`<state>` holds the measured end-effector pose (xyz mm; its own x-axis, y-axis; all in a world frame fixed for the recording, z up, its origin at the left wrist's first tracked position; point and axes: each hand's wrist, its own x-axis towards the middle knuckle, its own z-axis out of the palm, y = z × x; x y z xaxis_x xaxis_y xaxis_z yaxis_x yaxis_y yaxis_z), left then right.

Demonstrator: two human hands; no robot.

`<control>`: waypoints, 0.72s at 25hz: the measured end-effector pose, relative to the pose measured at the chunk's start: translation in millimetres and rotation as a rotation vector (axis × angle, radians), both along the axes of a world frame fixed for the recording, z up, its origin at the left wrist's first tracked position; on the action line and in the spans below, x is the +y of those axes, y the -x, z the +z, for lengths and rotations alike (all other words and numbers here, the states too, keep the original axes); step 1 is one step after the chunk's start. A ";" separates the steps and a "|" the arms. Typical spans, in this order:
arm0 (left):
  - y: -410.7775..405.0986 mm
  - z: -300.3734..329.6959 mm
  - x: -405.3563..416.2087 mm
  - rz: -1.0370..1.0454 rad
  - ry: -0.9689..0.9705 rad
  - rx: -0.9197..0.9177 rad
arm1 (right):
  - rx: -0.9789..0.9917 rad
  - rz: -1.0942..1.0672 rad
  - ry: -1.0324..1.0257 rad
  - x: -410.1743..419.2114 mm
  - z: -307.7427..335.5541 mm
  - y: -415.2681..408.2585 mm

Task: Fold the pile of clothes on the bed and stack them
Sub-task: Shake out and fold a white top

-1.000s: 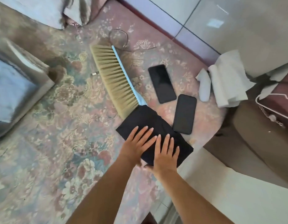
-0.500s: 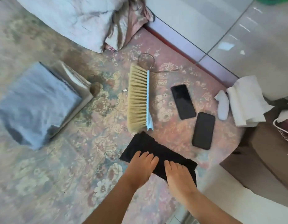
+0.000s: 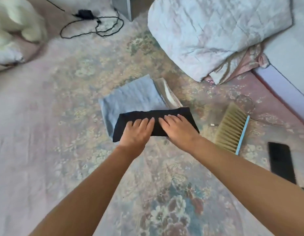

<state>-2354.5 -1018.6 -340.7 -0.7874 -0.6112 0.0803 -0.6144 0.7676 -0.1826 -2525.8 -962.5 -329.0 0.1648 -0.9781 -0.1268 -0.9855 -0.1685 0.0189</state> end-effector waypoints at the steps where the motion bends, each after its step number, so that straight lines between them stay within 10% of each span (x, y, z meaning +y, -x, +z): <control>1: 0.1 -3.5 -13.1 0.082 -0.014 -0.031 | 0.031 0.057 0.024 -25.3 -3.8 0.7; 9: -8.4 -103.2 -49.9 0.523 -0.468 -0.151 | 0.106 -0.017 -0.274 -96.4 -97.1 -7.3; 18: -15.7 -153.8 -66.4 0.418 -0.180 -0.073 | 0.222 0.106 -0.209 -115.4 -142.2 0.4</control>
